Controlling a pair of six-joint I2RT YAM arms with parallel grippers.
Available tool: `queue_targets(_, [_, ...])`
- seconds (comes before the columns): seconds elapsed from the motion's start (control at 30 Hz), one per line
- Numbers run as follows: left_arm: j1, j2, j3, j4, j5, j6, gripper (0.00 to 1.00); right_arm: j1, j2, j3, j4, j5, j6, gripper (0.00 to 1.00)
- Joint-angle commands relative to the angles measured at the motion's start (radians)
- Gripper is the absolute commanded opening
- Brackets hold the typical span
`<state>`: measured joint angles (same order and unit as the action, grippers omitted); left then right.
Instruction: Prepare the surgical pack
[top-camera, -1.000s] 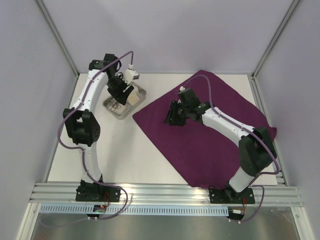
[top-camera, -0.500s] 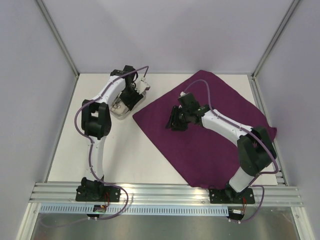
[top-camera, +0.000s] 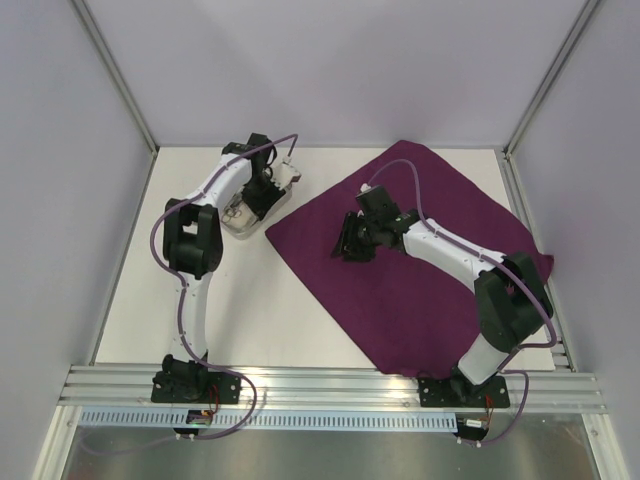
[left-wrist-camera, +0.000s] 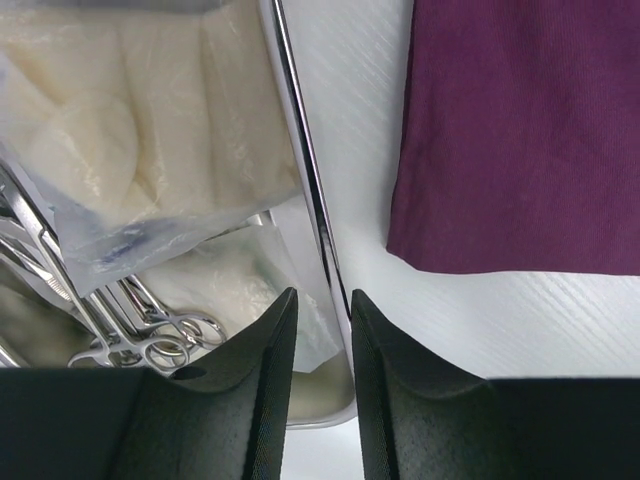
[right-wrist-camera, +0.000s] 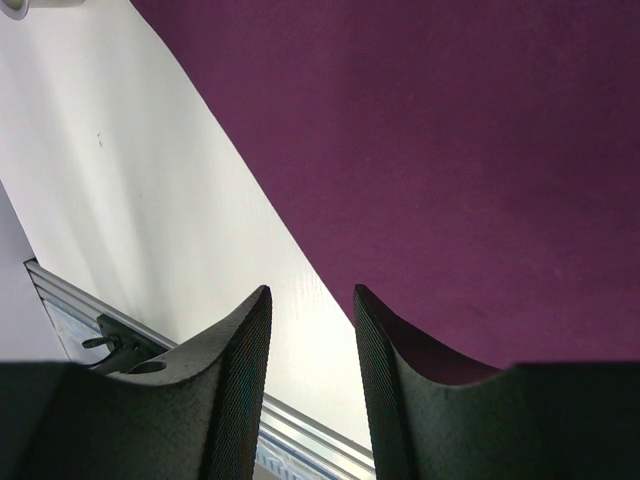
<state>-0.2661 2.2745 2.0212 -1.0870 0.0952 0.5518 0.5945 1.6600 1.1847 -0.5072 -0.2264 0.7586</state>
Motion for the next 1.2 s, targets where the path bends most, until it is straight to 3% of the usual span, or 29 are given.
queue_targets(0.0, [-0.002, 0.014, 0.023, 0.027, 0.024, -0.009, 0.36, 0.005, 0.0, 0.01, 0.007, -0.01, 0.002, 0.41])
queue_targets(0.4, [-0.012, 0.079, 0.065, 0.018, 0.041, 0.013, 0.29, 0.005, 0.006, 0.007, -0.005, -0.01, 0.004, 0.41])
queue_targets(0.5, [-0.013, 0.088, 0.07, 0.019, 0.038, 0.008, 0.22, 0.005, 0.006, 0.01, -0.007, -0.008, 0.001, 0.41])
queue_targets(0.63, [-0.013, 0.079, 0.065, 0.015, 0.034, 0.008, 0.04, 0.005, 0.007, 0.012, -0.01, -0.007, 0.001, 0.41])
queue_targets(0.7, [-0.013, 0.074, 0.066, 0.015, 0.034, 0.011, 0.0, 0.004, 0.009, 0.013, -0.014, -0.007, 0.001, 0.41])
queue_targets(1.0, [-0.013, 0.019, 0.089, 0.055, -0.037, -0.042, 0.0, -0.019, 0.0, 0.013, -0.042, 0.027, -0.007, 0.4])
queue_targets(1.17, [-0.025, -0.036, 0.083, 0.081, -0.038, -0.029, 0.0, -0.119, -0.019, -0.016, -0.099, 0.064, 0.002, 0.37])
